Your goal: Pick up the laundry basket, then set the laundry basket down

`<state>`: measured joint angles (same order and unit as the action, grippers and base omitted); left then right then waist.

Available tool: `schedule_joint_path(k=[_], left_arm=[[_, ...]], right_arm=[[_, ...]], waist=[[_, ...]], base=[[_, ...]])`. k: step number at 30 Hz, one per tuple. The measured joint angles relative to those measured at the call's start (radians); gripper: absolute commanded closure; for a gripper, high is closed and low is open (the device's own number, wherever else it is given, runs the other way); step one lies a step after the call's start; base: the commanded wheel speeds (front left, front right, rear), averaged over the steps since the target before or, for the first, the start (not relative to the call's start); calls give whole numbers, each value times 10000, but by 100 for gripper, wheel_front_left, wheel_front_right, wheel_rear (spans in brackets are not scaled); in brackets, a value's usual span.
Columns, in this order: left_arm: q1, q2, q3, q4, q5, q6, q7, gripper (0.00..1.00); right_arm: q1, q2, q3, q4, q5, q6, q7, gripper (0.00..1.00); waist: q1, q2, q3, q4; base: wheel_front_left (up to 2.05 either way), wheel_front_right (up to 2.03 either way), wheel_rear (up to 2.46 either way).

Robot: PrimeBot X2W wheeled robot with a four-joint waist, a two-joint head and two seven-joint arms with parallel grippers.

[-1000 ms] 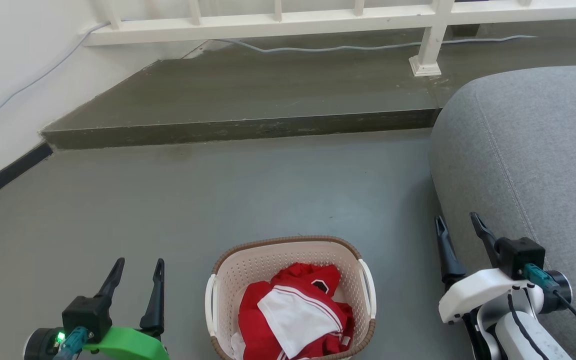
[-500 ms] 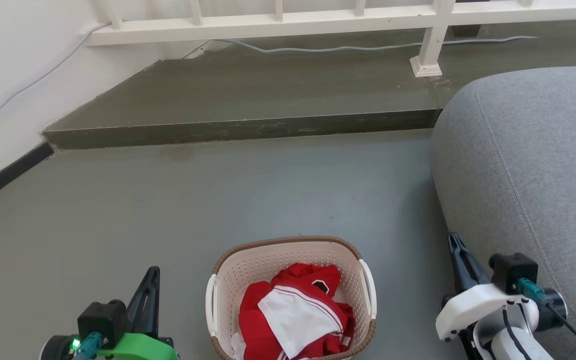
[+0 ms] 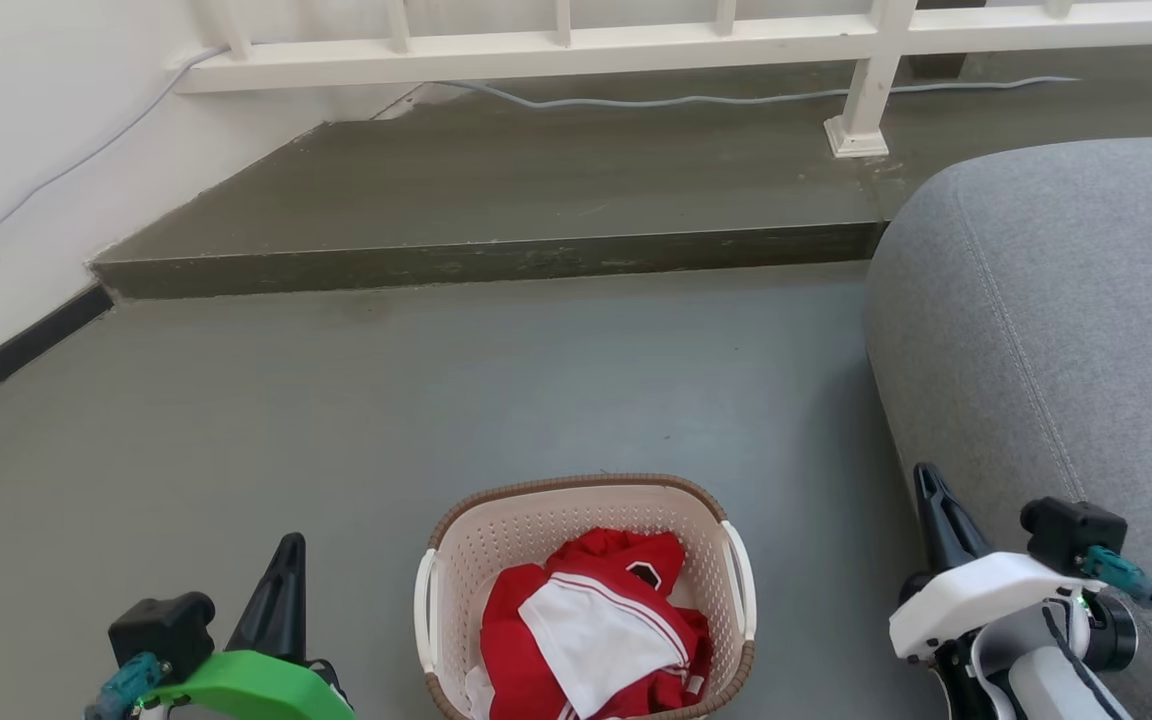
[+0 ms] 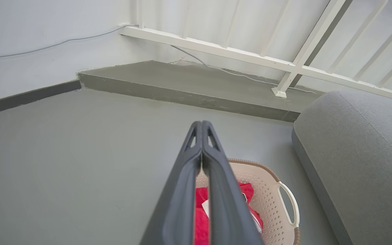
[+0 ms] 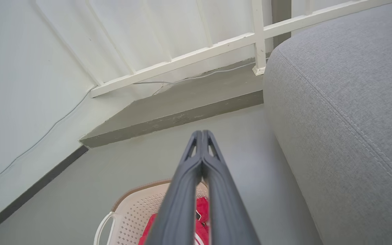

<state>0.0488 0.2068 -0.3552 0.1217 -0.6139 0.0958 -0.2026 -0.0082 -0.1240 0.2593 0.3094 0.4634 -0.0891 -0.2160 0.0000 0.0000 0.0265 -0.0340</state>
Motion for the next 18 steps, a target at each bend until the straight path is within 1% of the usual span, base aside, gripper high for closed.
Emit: schedule_joint_path(k=[2,4,18], left_arm=[[0,-15,61,2,-224,0,84,100],[-1,-67,209,6,-600,-52,174,100],[-8,-276,777,115,-2307,-384,610,100]], right_arm=[[-1,23,-69,-33,420,12,94,100],[-2,50,-226,-63,823,96,161,100],[-22,222,-813,-132,2627,393,692,100]], waist=[[0,0,-5,8],[0,0,-11,20],[0,0,-46,74]], base=[[0,0,0],[0,0,0],[0,0,0]])
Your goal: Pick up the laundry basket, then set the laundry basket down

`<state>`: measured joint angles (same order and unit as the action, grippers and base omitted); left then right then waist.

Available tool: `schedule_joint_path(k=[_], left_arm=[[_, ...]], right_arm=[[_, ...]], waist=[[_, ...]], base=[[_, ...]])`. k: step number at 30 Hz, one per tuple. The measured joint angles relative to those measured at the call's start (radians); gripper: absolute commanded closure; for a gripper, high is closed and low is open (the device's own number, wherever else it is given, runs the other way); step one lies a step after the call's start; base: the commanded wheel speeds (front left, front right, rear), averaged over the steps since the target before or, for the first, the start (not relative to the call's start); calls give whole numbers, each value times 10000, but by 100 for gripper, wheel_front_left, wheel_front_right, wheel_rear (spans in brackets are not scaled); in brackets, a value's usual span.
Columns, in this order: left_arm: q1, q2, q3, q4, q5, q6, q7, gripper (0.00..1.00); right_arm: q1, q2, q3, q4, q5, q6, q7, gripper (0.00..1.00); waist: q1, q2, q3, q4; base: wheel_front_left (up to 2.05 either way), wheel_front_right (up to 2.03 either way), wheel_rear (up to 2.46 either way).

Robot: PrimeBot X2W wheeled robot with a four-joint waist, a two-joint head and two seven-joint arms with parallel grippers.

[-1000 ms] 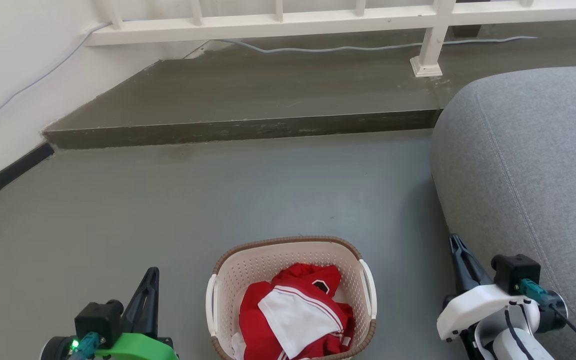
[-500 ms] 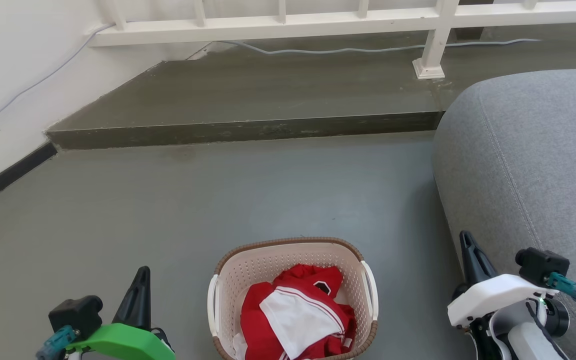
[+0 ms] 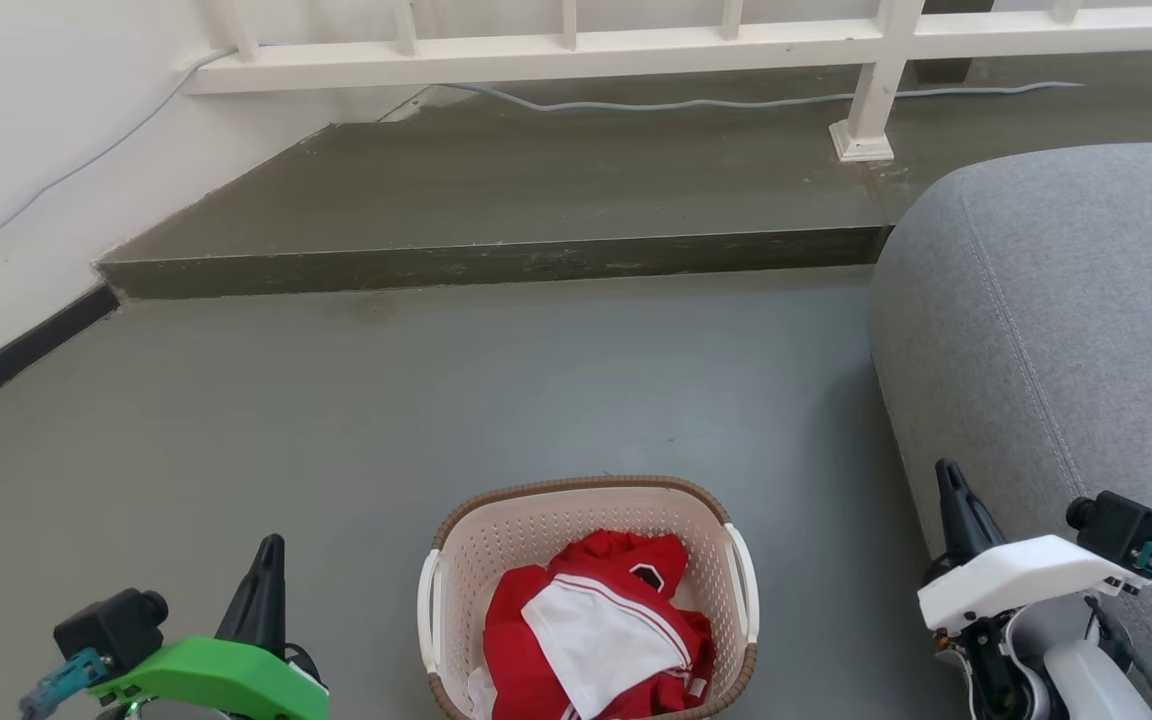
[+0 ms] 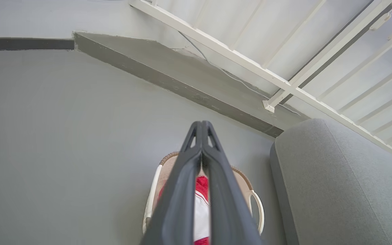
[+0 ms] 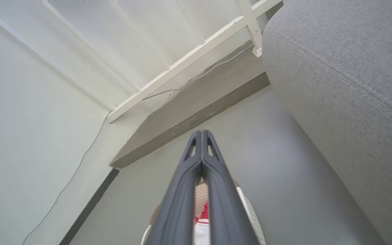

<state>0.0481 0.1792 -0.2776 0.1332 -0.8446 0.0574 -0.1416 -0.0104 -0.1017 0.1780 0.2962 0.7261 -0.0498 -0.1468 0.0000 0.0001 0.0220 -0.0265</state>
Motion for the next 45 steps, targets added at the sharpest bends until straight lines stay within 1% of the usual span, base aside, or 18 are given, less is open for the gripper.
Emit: schedule_joint_path(k=[13,24,25,26,30,39,45], left_arm=[[-33,-79,548,207,-1528,-280,368,100],[-100,-305,986,420,-2859,-575,706,100],[-143,-328,1104,470,-3133,-589,748,100],[-143,-328,1104,470,-3133,-589,748,100],[-290,-360,1233,508,-3572,-690,886,100],[-346,-443,1590,646,-4671,-855,1120,100],[-510,-598,1850,794,-5361,-1099,1302,100]], right_arm=[[-18,46,-514,-42,1712,318,460,100],[-76,79,-980,-61,3200,589,834,100],[-89,81,-1066,-69,3438,617,905,100],[-89,81,-1066,-69,3438,617,905,100],[-115,98,-1200,-75,3977,752,1043,100],[-228,161,-1565,-94,5175,936,1319,100],[-230,230,-1802,-96,5948,1081,1524,100]], waist=[[0,0,-35,50],[0,0,-66,93],[0,0,-72,101],[0,0,-72,101],[0,0,-84,117],[0,0,-110,152],[0,0,-127,175]], base=[[0,0,0],[0,0,0],[0,0,0],[0,0,0],[0,0,0],[0,0,0],[0,0,0]])
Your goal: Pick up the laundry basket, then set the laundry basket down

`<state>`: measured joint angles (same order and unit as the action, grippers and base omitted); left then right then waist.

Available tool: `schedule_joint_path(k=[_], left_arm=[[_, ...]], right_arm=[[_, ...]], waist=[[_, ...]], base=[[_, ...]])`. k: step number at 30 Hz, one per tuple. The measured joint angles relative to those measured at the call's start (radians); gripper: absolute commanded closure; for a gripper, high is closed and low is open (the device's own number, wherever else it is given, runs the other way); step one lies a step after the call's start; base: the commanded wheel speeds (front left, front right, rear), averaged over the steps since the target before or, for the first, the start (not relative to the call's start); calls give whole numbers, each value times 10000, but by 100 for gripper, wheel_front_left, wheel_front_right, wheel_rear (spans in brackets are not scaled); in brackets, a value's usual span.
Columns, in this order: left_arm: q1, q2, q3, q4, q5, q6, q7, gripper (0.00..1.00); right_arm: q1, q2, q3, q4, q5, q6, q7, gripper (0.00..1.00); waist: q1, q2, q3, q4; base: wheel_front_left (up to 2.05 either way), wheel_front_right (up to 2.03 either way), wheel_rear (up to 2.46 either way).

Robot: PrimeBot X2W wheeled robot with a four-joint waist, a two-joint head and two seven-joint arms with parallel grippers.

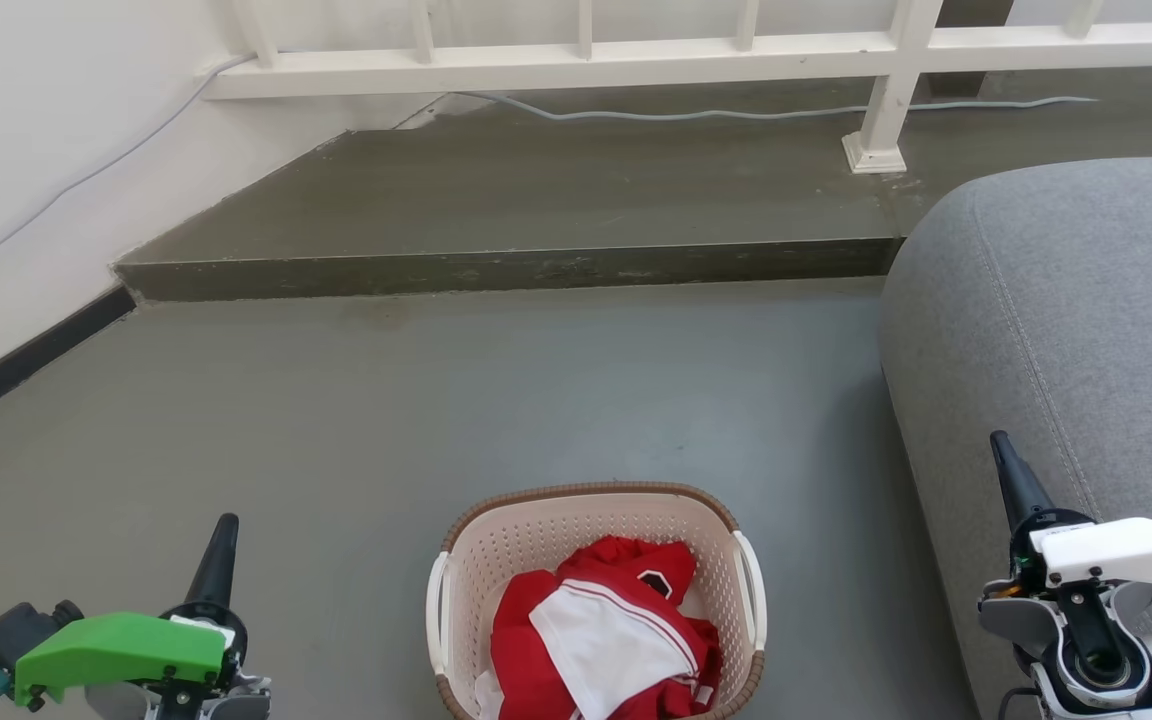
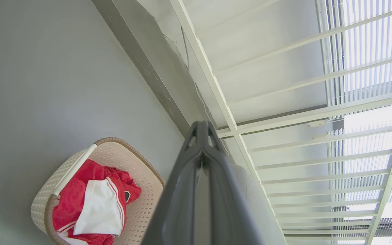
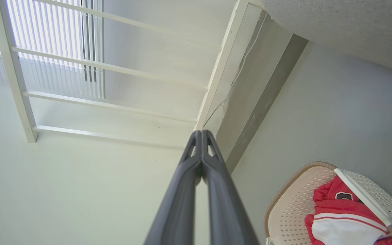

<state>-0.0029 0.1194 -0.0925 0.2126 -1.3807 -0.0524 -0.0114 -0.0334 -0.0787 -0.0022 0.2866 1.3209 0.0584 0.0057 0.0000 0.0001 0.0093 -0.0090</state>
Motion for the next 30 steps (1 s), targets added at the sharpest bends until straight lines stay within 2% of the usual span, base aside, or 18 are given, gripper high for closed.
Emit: schedule_joint_path(k=[22,30], left_arm=[[-301,-332,920,372,-2600,-550,596,100],[-421,-341,957,407,-2805,-616,633,100]], right_arm=[[-201,146,-899,-56,2911,560,673,100],[-205,157,-936,-56,3101,560,744,100]], waist=[[0,0,-64,86],[0,0,-66,89]], base=[[0,0,0],[0,0,0]])
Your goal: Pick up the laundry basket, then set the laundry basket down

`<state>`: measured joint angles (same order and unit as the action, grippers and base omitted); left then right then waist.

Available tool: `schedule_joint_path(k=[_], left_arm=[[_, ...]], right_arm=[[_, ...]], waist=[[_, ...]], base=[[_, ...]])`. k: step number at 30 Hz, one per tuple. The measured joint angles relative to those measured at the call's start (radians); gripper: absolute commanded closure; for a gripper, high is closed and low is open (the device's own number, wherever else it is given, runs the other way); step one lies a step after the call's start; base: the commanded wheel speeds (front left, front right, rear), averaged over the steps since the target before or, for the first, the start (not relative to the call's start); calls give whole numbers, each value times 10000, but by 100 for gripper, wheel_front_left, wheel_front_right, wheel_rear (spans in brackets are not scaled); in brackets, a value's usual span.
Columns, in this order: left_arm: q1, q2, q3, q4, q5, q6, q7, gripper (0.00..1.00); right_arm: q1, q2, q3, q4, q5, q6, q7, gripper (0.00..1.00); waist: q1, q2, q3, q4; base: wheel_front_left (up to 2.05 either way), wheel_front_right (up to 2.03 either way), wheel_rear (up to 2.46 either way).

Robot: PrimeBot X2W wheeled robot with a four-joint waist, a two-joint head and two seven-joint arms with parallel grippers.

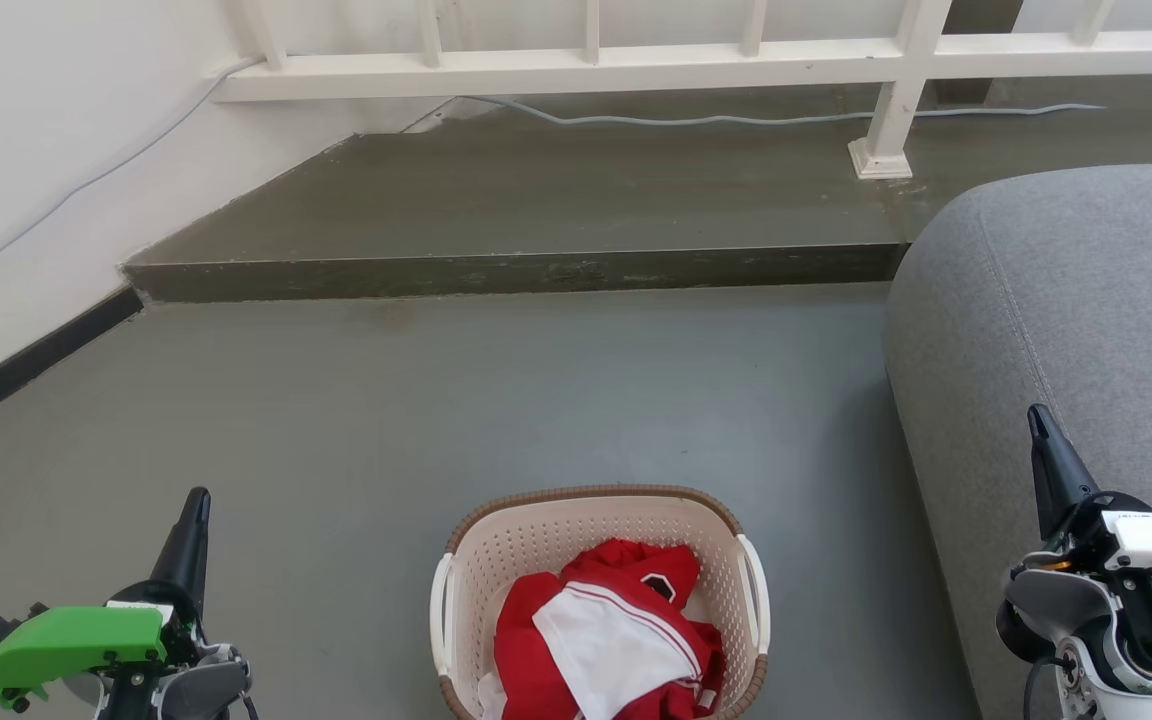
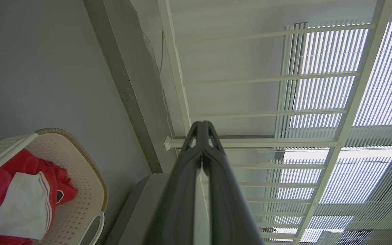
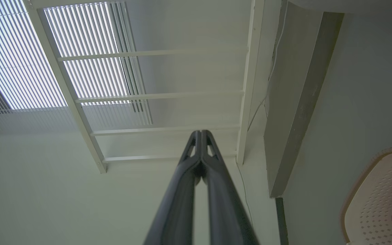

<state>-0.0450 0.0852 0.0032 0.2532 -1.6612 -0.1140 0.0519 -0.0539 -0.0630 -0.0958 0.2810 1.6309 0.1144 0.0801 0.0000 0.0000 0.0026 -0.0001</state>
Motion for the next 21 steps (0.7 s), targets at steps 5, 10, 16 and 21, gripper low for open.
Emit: schedule_joint_path(k=[5,10,16,21], left_arm=[[0,-2,4,23,0,-2,0,100],[-3,-2,8,46,0,-2,2,100],[-9,-2,10,81,0,-2,2,100],[-11,-4,13,96,0,-4,2,100]], right_arm=[[-1,0,-2,0,0,0,0,100],[-2,2,-4,0,0,2,0,100],[-3,2,-8,2,0,2,0,100],[-4,2,-10,2,0,2,0,100]], waist=[[0,0,-1,0],[0,0,-2,0],[0,0,-3,0],[0,0,-3,0]], base=[[0,0,0],[0,0,0],[0,0,0],[0,0,0]])
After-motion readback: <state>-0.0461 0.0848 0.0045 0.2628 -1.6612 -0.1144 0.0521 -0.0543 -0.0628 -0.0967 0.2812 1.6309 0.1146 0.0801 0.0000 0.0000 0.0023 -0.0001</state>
